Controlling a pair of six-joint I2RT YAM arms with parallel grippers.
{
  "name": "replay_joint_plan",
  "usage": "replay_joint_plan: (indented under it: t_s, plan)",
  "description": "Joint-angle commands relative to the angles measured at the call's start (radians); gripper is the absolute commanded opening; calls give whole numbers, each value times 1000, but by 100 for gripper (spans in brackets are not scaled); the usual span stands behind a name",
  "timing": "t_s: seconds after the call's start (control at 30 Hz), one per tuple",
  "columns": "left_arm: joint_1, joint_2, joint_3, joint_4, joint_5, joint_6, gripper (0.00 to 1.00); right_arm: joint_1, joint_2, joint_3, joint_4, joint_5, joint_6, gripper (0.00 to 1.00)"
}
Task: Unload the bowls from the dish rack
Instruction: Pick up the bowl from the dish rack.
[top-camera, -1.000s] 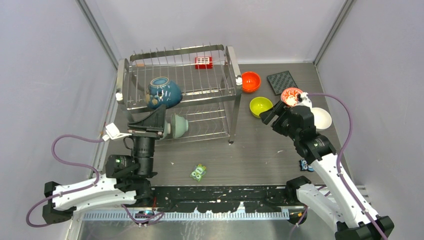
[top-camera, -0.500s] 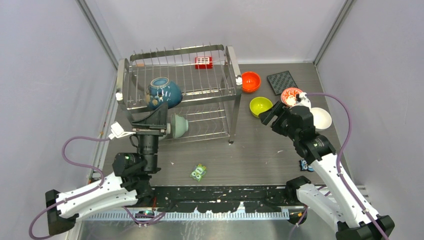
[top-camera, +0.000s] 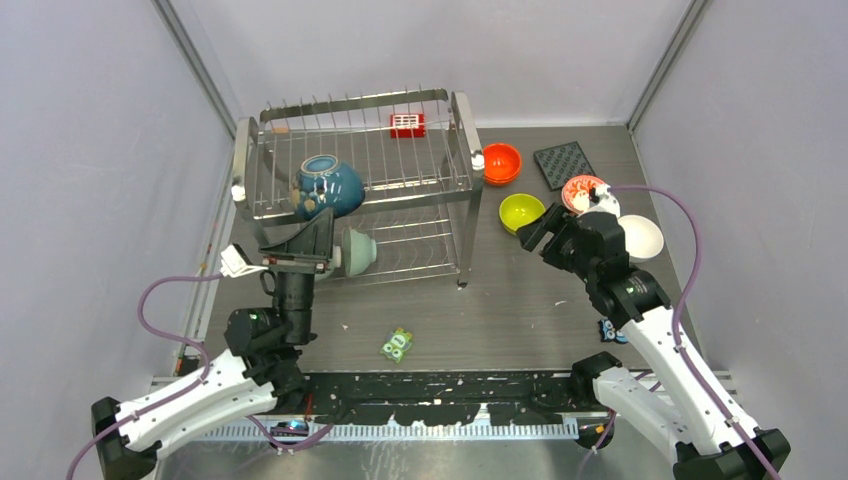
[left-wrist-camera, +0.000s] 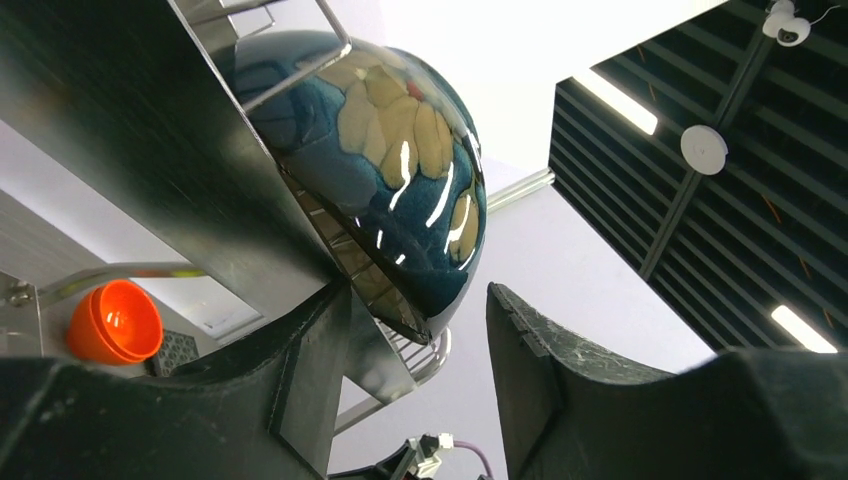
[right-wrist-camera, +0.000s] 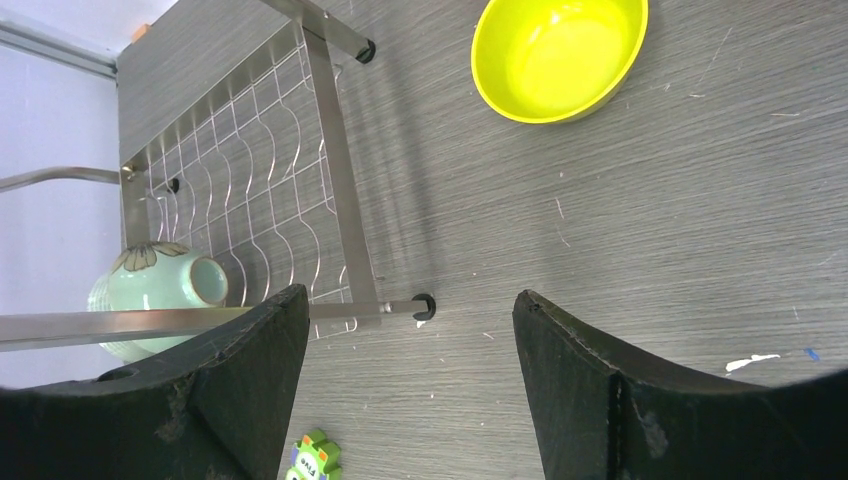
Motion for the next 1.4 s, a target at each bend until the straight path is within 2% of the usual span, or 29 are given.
replay_joint_plan:
  t_s: [0.0,0.37,0.83,1.1,1.37]
  plan:
    - [14,-28,-12,31,10,22,54,6,8,7,55,12,-9,79]
    - [33,13,-1,103,105,32,52,7,14,6,59,14,-12,79]
    - [39,28,-11,170,136,63,53,10,1,-1,63,14,-14,79]
    - [68,58,-12,211,154,59,47,11,-1,-8,66,15,-18,79]
    - [96,100,-15,276,175,47,36,13,-4,-9,66,17,-22,79]
